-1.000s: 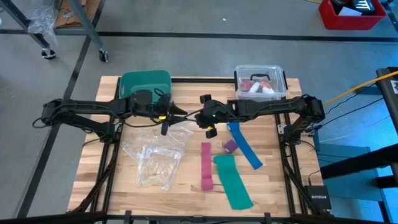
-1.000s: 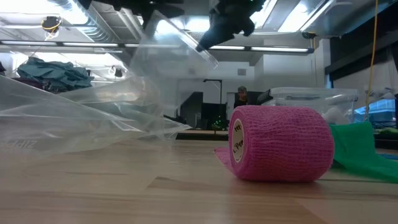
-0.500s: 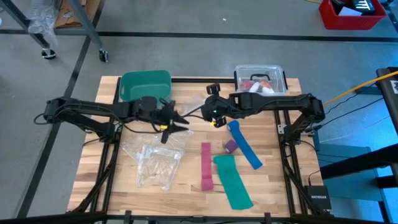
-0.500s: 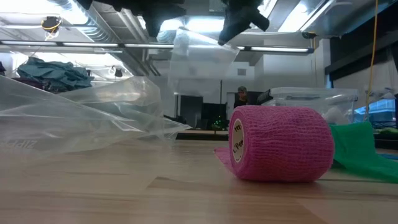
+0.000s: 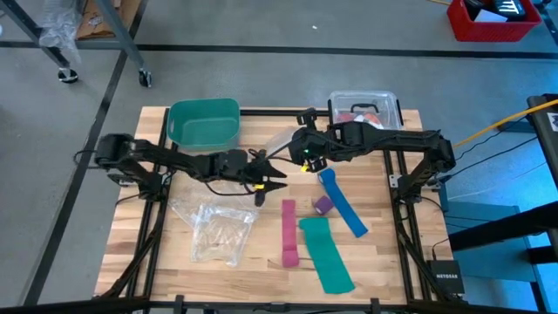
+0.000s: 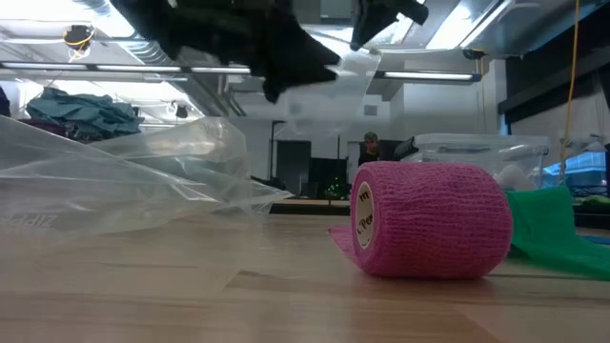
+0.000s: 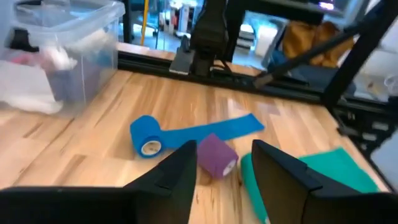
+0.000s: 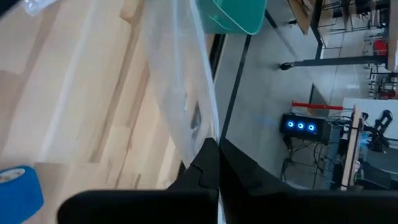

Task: Roll bandage
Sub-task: Put the rolled purple bandage into the transparent zip bag

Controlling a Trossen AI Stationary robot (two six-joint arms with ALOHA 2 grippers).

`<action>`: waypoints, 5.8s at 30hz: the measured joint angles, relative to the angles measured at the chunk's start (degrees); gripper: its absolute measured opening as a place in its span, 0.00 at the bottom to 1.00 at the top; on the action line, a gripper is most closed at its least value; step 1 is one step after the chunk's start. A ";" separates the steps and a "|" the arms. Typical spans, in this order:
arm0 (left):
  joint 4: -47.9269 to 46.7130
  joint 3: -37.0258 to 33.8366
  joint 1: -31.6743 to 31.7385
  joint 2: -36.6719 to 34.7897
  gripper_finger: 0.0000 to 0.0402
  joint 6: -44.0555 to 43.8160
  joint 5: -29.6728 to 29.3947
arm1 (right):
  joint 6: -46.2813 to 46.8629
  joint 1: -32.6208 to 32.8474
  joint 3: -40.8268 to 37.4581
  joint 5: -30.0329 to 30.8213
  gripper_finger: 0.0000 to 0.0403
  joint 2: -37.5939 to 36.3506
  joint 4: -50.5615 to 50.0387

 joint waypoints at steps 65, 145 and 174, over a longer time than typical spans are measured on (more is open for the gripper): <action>-7.52 29.50 -6.85 35.76 0.57 4.54 -8.66 | -5.75 -8.85 15.01 -5.32 0.00 0.00 -2.91; -48.28 36.29 -1.18 3.04 0.00 8.80 -43.53 | -11.20 -8.79 7.95 -8.63 0.00 0.07 -5.56; -40.55 36.26 -1.04 2.76 0.00 10.90 -53.56 | -7.00 -8.85 7.95 -8.25 0.00 0.02 -5.07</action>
